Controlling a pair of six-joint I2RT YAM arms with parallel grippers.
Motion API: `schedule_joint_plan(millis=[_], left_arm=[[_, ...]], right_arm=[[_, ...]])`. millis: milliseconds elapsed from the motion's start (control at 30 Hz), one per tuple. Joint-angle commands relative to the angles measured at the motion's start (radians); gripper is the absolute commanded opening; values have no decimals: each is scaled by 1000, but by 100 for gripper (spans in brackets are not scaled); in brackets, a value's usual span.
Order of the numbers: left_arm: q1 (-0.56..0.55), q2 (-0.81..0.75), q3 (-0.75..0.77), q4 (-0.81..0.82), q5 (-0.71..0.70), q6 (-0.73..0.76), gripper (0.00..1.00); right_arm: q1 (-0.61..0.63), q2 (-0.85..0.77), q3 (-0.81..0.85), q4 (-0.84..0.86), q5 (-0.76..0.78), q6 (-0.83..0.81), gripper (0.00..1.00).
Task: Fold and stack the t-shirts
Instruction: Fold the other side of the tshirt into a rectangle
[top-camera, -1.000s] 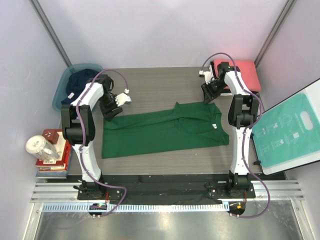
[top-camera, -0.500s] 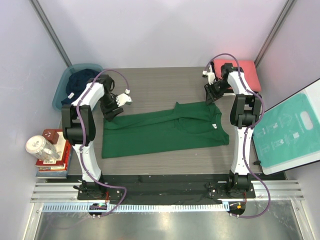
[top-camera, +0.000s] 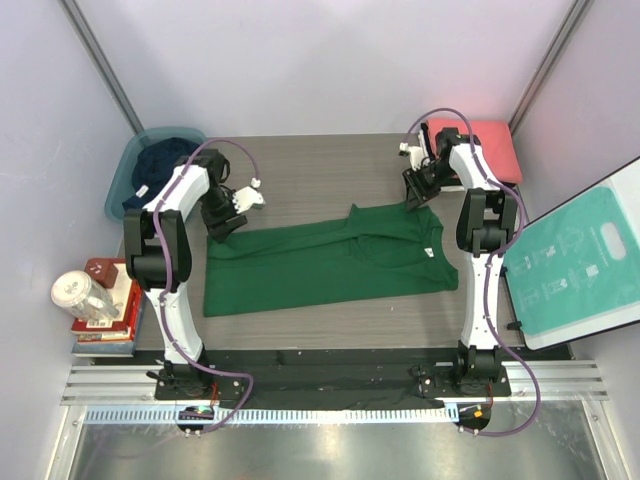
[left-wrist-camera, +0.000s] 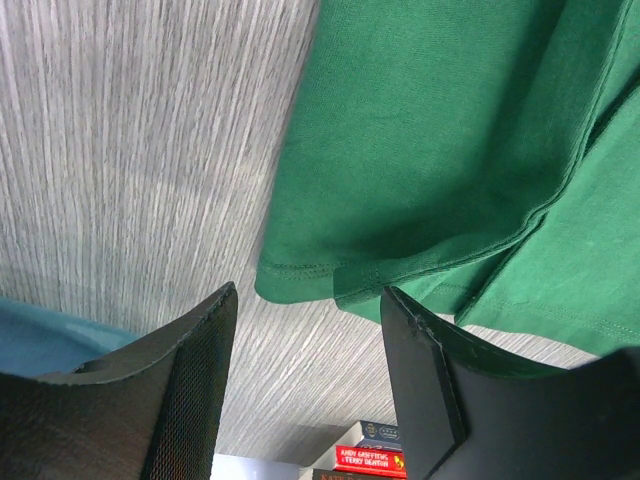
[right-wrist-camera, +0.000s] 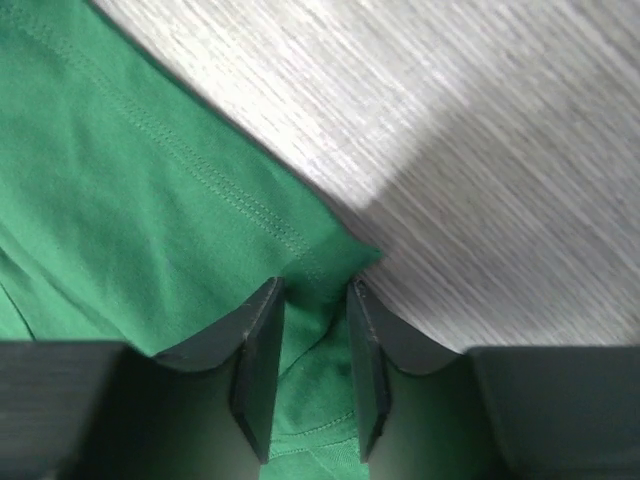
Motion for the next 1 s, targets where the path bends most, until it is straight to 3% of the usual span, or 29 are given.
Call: schedule_joint_plan(millis=[0, 167, 433, 733, 967], left_arm=[[-4, -22, 20, -16, -1, -3, 60], [-6, -27, 9, -16, -1, -1, 60], [-10, -30, 3, -31, 10, -4, 59], [-10, -51, -28, -136, 55, 51, 60], [-10, -13, -61, -62, 33, 51, 59]], right_arm=[[4, 17, 52, 11, 1, 17, 34], [6, 2, 71, 40, 27, 31, 19], [9, -60, 91, 47, 27, 34, 4], [9, -146, 60, -25, 31, -7, 4], [50, -173, 55, -34, 35, -12, 4]])
